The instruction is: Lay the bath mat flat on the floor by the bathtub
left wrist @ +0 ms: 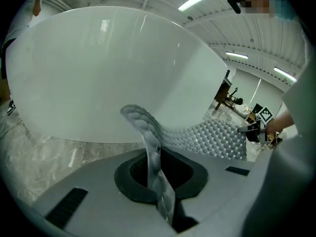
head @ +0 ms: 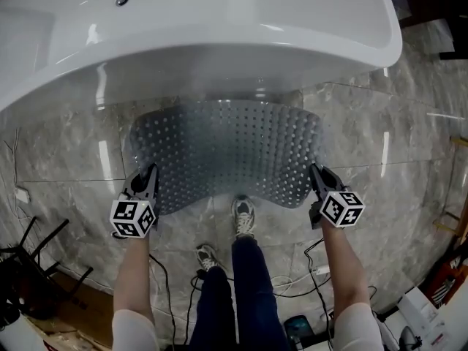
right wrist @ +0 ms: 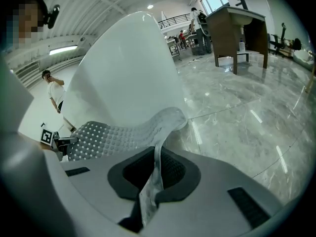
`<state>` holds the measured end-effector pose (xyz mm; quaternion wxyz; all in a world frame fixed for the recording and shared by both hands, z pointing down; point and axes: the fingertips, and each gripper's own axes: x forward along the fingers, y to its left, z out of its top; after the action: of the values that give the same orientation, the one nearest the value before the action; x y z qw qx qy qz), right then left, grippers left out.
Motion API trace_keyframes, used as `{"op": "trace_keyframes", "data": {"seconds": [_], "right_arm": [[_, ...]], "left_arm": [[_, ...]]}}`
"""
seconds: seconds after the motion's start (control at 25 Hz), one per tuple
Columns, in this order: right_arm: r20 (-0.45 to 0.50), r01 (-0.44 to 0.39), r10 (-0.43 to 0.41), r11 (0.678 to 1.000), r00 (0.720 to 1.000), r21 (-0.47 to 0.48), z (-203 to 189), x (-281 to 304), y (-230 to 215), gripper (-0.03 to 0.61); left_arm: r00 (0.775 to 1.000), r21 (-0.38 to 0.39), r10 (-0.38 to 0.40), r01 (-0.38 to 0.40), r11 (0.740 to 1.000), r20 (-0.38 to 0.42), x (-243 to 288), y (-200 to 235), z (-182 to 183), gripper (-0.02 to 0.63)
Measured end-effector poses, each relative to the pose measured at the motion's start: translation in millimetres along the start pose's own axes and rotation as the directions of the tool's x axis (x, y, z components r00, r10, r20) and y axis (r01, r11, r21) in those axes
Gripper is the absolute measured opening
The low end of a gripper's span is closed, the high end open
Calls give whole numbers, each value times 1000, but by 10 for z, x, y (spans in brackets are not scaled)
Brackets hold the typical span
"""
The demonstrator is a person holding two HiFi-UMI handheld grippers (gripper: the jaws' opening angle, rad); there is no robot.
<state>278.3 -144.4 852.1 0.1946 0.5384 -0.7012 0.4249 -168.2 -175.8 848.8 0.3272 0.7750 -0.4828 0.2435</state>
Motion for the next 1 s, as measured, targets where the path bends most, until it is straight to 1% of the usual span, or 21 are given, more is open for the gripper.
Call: {"op": "trace_keyframes", "data": {"seconds": [0.44,0.76,1.0], "right_arm": [[-50,33,-33,999,998,5,-378,507,-291,40],[-94,63,-62,998,994,14,-577,819,-481,40],[-109,86,-86,996,990,0,-627,1000,-618,40]], "left_arm": [[995,-20,48,-50,999,-84,465,277,-420,43],[989,-30,53,-58,998,-138,766,324,-676,43],[980,-10,92,-95,995,-178,953,463,-791,43]]}}
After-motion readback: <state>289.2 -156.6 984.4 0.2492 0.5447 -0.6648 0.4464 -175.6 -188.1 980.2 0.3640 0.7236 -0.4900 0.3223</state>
